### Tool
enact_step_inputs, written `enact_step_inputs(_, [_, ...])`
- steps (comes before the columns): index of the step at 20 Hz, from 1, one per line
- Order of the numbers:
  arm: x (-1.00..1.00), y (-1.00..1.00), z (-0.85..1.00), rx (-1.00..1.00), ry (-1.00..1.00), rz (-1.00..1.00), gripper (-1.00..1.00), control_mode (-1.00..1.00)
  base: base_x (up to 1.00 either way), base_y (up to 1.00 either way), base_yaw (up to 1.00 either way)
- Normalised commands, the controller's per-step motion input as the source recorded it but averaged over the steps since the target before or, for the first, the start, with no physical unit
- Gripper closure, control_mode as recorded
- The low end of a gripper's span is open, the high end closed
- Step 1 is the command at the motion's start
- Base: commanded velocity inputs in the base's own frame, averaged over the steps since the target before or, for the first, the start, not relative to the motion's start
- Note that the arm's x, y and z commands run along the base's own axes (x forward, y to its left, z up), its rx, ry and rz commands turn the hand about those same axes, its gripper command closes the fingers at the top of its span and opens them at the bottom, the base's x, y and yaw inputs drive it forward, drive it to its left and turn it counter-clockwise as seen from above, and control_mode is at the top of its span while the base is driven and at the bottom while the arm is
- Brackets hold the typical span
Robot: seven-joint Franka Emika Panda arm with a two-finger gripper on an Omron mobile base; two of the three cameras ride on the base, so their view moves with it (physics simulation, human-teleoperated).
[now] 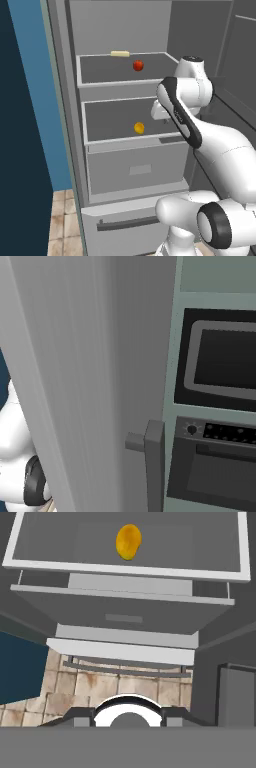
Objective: Pick up the mango and apple from the fridge and place one fruit on each plate on the dining counter.
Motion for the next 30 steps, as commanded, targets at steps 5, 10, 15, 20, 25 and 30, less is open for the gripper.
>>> enact_step_inputs(5, [0.01, 0.00, -0.11, 0.00, 0.00, -0.06, -1.00, -1.00, 0.00, 0.00, 0.00])
enact_step_inputs(10, [0.11, 0.24, -0.56, -0.01, -0.11, -0.02, -1.00, -1.00, 0.00, 0.00, 0.00])
enact_step_inputs(15, [0.09, 0.08, -0.54, 0.00, -0.24, -0.07, -1.00, -1.00, 0.00, 0.00, 0.00])
enact_step_inputs(20, [0.27, 0.26, -0.07, 0.00, -0.24, -0.08, -1.00, -1.00, 0.00, 0.00, 0.00])
enact_step_inputs(25, [0.30, 0.08, 0.05, 0.00, 0.01, 0.00, -1.00, -1.00, 0.00, 0.00, 0.00])
enact_step_inputs(30, [0.61, 0.00, 0.00, 0.00, 0.01, 0.00, -1.00, -1.00, 0.00, 0.00, 0.00])
